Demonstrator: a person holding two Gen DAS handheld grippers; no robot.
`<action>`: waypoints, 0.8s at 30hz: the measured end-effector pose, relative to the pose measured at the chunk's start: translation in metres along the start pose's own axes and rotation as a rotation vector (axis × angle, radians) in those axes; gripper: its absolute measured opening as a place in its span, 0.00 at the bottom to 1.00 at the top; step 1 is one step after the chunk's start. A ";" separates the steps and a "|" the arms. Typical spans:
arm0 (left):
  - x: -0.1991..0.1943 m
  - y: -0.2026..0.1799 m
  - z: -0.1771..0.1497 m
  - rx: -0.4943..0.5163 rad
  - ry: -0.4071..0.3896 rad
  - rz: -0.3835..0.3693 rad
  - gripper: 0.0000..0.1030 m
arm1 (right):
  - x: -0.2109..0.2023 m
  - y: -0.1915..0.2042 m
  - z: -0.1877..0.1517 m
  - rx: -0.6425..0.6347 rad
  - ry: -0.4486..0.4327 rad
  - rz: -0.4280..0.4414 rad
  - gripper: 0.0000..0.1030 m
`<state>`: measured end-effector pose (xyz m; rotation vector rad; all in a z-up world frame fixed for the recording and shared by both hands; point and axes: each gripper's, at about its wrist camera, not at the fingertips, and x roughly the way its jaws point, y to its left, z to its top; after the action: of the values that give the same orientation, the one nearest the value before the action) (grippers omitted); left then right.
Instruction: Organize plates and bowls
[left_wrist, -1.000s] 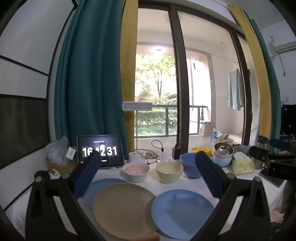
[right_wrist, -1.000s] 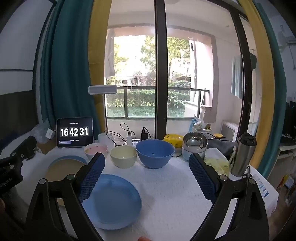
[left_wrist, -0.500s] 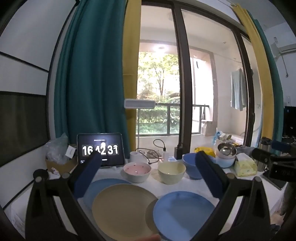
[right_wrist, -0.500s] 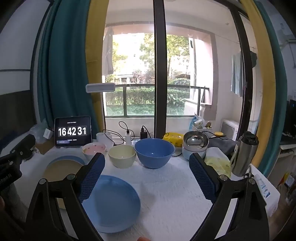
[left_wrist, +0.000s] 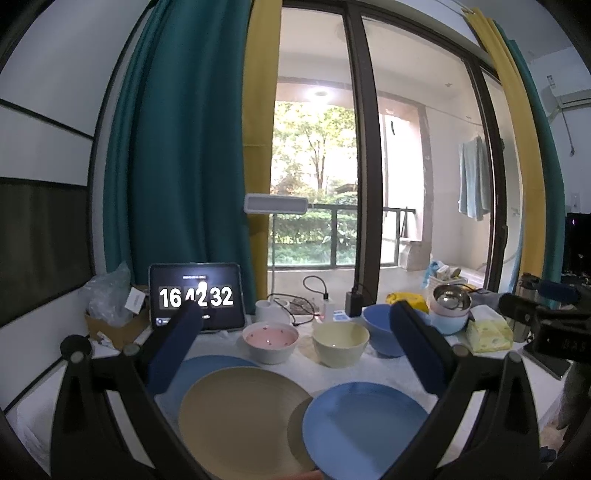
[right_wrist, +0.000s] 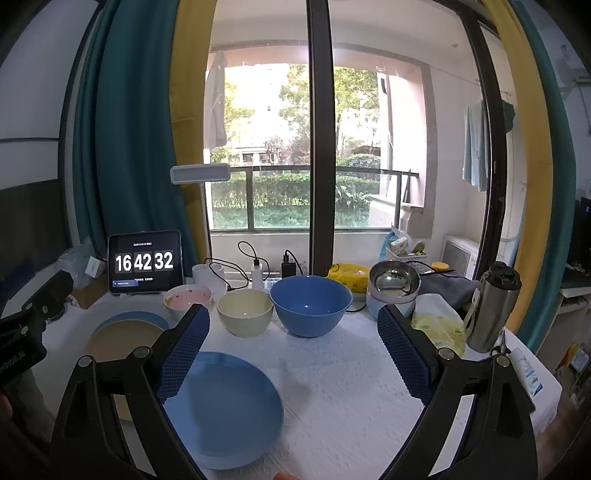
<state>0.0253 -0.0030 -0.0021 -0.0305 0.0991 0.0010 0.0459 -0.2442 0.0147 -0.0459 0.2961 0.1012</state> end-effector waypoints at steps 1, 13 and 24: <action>0.000 0.000 0.000 0.000 0.001 -0.001 0.99 | 0.000 0.000 0.000 0.002 -0.002 0.000 0.92; 0.003 0.002 0.002 -0.004 0.004 -0.007 0.99 | 0.003 -0.001 0.000 0.002 0.001 0.003 0.92; 0.002 0.002 0.000 -0.006 0.005 -0.009 0.99 | 0.003 0.001 0.001 -0.002 0.000 0.003 0.92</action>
<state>0.0276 -0.0013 -0.0021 -0.0369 0.1036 -0.0076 0.0494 -0.2427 0.0144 -0.0477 0.2964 0.1043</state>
